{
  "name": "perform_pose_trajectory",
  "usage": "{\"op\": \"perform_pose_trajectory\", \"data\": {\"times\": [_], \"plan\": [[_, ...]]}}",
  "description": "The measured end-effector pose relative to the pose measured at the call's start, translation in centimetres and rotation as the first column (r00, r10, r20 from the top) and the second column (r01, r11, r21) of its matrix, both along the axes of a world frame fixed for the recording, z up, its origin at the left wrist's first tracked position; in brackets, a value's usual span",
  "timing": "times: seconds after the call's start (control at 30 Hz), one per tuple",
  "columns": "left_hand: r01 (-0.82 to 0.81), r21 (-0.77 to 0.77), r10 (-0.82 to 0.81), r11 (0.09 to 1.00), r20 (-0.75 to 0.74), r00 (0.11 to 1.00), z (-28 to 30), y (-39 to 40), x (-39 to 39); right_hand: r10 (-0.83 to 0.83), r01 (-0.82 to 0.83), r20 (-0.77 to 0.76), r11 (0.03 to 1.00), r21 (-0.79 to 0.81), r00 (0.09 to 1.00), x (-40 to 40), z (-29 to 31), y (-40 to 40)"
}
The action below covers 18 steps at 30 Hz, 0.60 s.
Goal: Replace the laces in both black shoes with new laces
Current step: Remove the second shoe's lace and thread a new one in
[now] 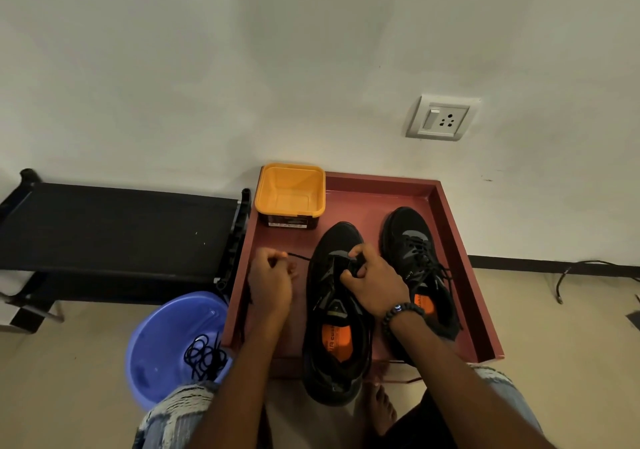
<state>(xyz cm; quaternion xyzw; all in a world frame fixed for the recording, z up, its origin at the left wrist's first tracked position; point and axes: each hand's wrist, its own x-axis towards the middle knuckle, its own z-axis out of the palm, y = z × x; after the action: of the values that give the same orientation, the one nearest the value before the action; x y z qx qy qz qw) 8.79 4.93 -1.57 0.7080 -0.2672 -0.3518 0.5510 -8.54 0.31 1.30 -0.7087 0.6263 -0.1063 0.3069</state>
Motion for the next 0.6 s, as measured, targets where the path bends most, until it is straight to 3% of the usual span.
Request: {"op": "perform_pose_trajectory", "data": {"times": [0.03,0.1,0.27,0.4,0.5,0.6], "plan": [[-0.066,-0.003,0.065,0.998,-0.106,0.992,0.2,0.1,0.4,-0.006,0.006,0.007,1.000,0.004,1.000,0.0,0.0,0.0],[-0.073,0.023,0.076,0.997,-0.147,0.986,0.4,0.4,0.6,-0.012,0.011,0.011,1.000,0.006,1.000,0.0,0.0,0.0],[0.160,0.098,-0.162,0.982,0.020,0.987,0.2,0.7,-0.4,-0.012,0.012,0.030,1.000,0.012,0.999,0.0,0.2,0.0],[0.225,0.023,-0.226,0.974,0.067,0.972,0.6,0.6,-0.7,0.028,-0.024,0.064,0.998,-0.062,0.998,-0.2,1.2,-0.5],[0.284,-0.077,-0.276,0.956,0.099,0.956,1.2,0.2,-0.7,0.228,-0.214,0.039,0.951,-0.223,0.973,1.4,2.6,-0.6],[0.390,-0.156,-0.359,0.908,0.191,0.913,2.2,0.3,-0.4,0.379,-0.396,-0.113,0.886,-0.241,0.918,3.6,4.2,-0.9]]}}
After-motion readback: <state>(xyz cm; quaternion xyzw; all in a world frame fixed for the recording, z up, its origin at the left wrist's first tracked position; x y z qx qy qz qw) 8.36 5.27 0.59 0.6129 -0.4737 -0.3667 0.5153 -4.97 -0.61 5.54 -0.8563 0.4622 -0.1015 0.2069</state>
